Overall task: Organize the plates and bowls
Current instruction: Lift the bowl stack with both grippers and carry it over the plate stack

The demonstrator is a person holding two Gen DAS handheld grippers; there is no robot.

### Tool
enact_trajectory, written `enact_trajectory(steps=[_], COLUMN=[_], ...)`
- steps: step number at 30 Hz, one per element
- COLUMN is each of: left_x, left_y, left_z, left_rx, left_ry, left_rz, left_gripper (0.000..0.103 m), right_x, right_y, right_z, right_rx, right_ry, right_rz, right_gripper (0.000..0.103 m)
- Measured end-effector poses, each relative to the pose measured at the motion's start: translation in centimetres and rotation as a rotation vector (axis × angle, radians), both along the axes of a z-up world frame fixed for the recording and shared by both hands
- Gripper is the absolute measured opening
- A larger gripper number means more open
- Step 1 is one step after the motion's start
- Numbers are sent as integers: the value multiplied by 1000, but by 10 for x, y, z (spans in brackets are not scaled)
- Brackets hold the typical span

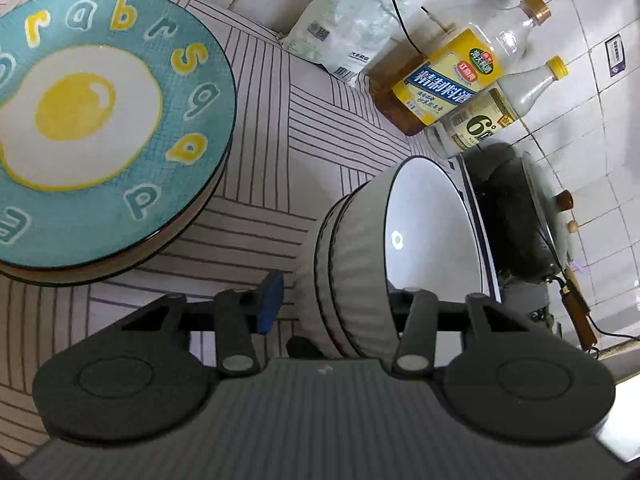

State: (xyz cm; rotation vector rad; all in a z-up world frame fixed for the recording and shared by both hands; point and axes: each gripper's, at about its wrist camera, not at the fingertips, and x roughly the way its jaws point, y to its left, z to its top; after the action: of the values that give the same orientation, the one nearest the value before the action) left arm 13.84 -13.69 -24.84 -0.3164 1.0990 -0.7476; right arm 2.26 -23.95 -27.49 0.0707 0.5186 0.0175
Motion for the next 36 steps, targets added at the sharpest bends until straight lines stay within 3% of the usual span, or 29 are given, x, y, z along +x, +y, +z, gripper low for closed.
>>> enact_trajectory(steps=[3,8,12,23,29,36], left_x=[3,-1,-2,-13,-12,3], left_y=[-2,-6,-12,7,41,100], left_z=[-3,-2,3,11,43,99], left_rx=[-1,21,69,71,45,41], left_ry=[32,8,-33,-63,-87,-138], left_rz=[9,11,-81,-235,-246,-181], left_gripper=[40,41,42,45,45,45], right_x=[1,-2,-2,-26,-33,-14], right_y=[2,-2,1,29,58,106], right_z=[2,0,0,2,23,73], right_rx=[-12,15,2,-13,-22,-34], right_ry=[8,-8,-4,-36,-70,-119], right_rz=[2,7,-2,-63,-101,-66], right_gripper=[101,101,101,101,100,100])
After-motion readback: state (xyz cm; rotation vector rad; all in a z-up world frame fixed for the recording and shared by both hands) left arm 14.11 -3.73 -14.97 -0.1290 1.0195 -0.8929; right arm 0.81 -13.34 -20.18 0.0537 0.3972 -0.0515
